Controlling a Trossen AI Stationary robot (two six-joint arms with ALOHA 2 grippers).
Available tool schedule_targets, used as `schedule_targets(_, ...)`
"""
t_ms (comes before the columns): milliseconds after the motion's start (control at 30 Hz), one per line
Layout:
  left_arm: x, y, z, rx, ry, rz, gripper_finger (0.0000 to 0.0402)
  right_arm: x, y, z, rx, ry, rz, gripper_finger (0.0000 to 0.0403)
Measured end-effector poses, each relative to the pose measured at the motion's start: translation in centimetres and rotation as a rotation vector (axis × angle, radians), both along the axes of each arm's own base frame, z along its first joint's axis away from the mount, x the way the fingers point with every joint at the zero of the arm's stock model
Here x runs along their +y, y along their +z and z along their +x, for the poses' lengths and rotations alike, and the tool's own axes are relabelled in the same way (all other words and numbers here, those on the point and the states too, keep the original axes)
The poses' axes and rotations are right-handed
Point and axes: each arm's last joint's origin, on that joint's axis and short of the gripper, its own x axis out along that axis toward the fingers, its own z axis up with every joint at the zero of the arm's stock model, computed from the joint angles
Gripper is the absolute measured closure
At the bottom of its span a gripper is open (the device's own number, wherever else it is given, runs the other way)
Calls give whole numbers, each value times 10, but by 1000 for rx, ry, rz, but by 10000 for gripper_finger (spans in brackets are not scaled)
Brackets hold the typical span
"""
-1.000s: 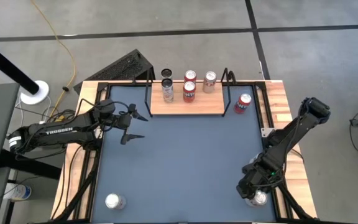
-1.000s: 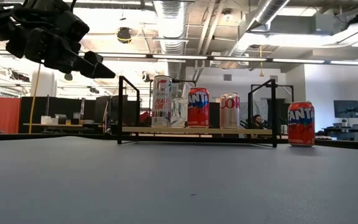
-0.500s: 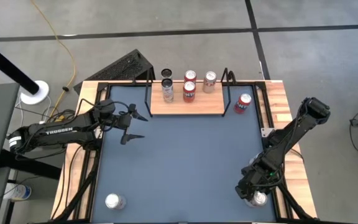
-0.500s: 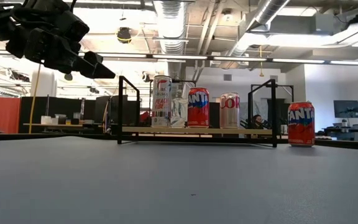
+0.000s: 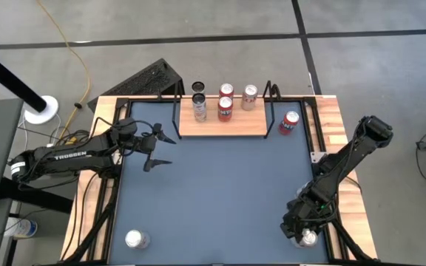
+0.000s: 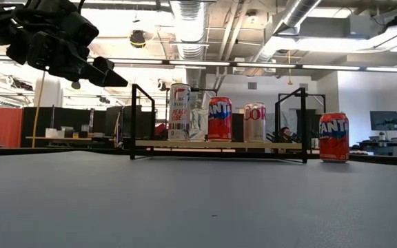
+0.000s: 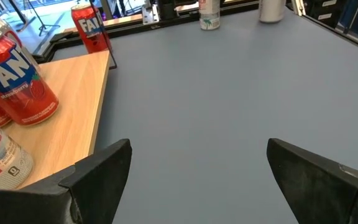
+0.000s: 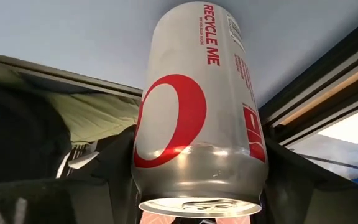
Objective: Place canned beverage on shelf
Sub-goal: Put the right silver soda can on the shelf aligned with the other silver soda can
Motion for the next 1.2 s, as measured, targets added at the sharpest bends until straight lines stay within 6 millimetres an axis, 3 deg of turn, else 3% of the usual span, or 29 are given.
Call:
schedule_targets(233, 0, 0, 0, 0, 0, 0, 38, 1, 6, 2, -38, 36, 11, 136)
schedule_targets(500, 0, 0, 0, -1, -1, 2, 38, -13, 31, 17, -108, 79, -34, 137)
schedule_targets(767, 0, 0, 0, -1, -1, 2, 38, -46, 59, 29, -149, 148, -146, 137)
schedule_targets(1200, 0, 0, 0, -1, -1, 3, 38, -119, 61, 49, -301, 312, -485, 138)
